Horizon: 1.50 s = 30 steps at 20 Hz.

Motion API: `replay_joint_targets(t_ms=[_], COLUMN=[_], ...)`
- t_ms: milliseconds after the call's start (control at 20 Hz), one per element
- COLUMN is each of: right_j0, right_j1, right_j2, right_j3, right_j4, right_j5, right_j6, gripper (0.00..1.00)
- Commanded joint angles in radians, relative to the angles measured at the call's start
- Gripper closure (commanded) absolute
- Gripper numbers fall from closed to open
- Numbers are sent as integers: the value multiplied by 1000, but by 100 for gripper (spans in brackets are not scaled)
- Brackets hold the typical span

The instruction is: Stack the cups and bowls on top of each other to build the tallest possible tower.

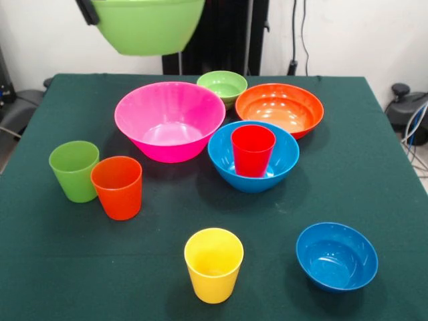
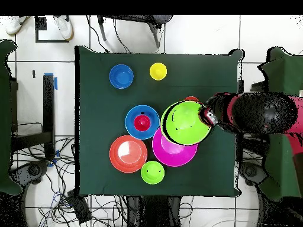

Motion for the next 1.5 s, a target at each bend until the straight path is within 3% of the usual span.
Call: replay_joint_targets(t_ms=[50,300,700,1050,1500], right_j0=[90,107,142,153,269], right_j1=[40,59,106,125,131], right_j2=[-100,-124,-178,-206,-296], right_j3=[-9,1,5,31,-7], right_j4=[-11,3,-23,5,36], right_j5=[-99,-111,-232,-291,-324], right_j6=[154,135,168,186,298], gripper=[100,100,100,100,100])
